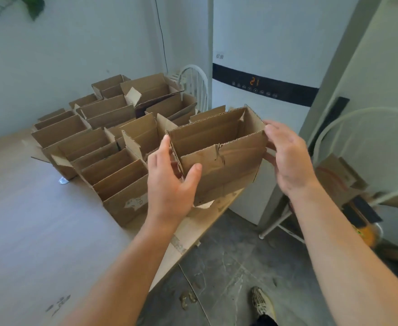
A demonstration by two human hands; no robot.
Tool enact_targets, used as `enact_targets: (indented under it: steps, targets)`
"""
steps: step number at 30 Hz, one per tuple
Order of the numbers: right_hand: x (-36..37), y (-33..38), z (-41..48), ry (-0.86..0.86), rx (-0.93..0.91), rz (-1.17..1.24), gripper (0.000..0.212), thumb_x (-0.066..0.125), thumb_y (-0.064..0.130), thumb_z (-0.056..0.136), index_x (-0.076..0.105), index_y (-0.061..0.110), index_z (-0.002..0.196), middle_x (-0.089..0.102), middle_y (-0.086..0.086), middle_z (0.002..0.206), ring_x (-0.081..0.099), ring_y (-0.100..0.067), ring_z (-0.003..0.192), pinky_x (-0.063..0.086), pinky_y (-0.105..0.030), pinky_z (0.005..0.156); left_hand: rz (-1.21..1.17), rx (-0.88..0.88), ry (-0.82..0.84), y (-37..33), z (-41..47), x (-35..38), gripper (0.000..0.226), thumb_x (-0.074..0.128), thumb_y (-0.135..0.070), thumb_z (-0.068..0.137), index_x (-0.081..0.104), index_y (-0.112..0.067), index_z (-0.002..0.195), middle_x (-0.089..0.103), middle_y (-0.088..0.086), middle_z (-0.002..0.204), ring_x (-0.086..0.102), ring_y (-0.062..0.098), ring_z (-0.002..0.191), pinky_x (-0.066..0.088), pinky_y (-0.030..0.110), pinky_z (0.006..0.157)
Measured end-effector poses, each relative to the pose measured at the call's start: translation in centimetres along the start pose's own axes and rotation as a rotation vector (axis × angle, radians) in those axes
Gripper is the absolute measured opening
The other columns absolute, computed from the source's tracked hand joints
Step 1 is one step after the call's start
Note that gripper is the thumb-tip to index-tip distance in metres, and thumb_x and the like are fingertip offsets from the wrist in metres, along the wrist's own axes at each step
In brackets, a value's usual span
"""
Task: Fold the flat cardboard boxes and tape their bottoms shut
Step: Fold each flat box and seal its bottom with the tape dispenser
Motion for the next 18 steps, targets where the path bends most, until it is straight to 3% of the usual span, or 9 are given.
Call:
enact_targets:
  steps: [6,9,13,18]
  targets:
    - [-9.0,-1.0,10.0,-0.062,-0.049,-0.032,0.033,0.051,0.041,0.093,0.071,0.027,0.116,0.070,0.008,0.110,0.062,-0.010,0.111,0.048,-0.041,0.104,-0.054,-0.045,0.079,-3.7,3.9,13.4,0.085,0.067,-0.037,0.091,0.014,-0.026,0.157,0.034,-0.007,0.146,0.039,0.004,0.129,0.036,0.027,0.110]
    - [-12.0,-2.1,15.2,-0.018,-0.036,-0.075,0.027,0.052,0.036,0.095,0.069,0.031,0.115,0.069,0.009,0.113,0.060,-0.007,0.111,0.047,-0.030,0.096,-0.054,-0.125,0.057,-4.7,5.9,19.2,0.086,0.067,-0.035,0.091,0.014,-0.023,0.158,0.035,-0.005,0.146,0.039,0.011,0.134,0.034,0.027,0.112]
    - [-13.5,-4.7,20.7,0.131,0.015,-0.159,0.025,0.054,0.033,0.098,0.065,0.029,0.120,0.066,0.010,0.115,0.060,-0.006,0.110,0.047,-0.028,0.095,0.012,-0.243,0.033,-4.2,8.5,24.0,0.084,0.065,-0.034,0.093,0.012,-0.022,0.158,0.030,-0.004,0.156,0.030,0.011,0.142,0.021,0.018,0.104]
    - [-12.4,-8.8,25.2,0.354,0.065,-0.316,0.021,0.055,0.035,0.099,0.055,0.031,0.120,0.058,0.021,0.112,0.055,-0.001,0.109,0.044,-0.026,0.094,0.165,-0.347,0.020,-1.2,10.3,27.0,0.086,0.065,-0.036,0.093,0.011,-0.020,0.158,0.026,0.000,0.160,0.030,0.016,0.144,0.025,0.023,0.107]
Point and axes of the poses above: each hand's wrist, its own z-axis towards the middle knuckle, its own x-axis out of the palm, y = z × x, the point moved 3 cm from there along z, towards the middle knuckle
